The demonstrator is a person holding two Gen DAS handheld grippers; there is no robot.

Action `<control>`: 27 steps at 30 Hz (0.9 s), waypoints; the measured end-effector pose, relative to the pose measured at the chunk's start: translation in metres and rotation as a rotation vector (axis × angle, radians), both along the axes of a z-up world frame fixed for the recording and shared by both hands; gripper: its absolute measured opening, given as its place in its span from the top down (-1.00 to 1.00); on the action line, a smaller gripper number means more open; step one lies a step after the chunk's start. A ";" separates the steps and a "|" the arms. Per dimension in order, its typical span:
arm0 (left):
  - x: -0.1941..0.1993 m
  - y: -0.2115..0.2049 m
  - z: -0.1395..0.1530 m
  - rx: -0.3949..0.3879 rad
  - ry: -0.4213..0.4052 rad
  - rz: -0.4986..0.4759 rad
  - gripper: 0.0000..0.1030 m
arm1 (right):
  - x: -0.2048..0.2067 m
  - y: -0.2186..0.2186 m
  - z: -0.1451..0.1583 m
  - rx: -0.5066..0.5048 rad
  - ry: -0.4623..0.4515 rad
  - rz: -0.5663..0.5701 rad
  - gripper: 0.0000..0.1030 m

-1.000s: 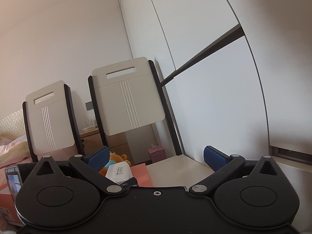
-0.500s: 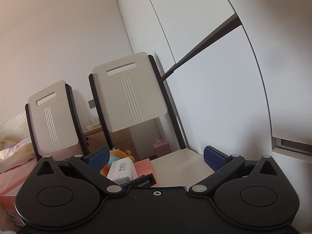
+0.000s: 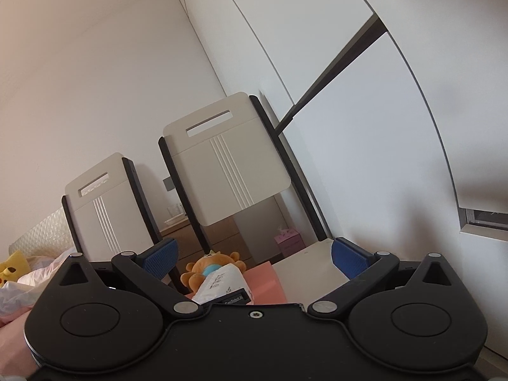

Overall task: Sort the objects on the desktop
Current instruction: 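Lift the tissue pack with the left tool toward the pink box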

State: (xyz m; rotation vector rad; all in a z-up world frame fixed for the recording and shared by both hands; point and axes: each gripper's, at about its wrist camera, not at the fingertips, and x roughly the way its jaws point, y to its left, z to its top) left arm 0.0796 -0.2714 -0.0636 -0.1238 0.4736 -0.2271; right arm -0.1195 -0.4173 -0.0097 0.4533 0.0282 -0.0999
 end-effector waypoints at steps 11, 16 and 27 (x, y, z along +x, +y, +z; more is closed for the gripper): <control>-0.010 0.019 0.018 -0.046 -0.015 -0.060 -0.16 | 0.014 0.016 0.002 -0.003 0.003 0.033 -0.99; -0.018 0.040 0.029 -0.048 -0.047 -0.067 -0.16 | 0.015 0.031 0.004 -0.018 -0.005 0.056 -0.99; -0.023 0.105 0.054 -0.059 -0.103 -0.020 -0.16 | 0.024 0.059 0.010 -0.091 0.026 0.064 -0.99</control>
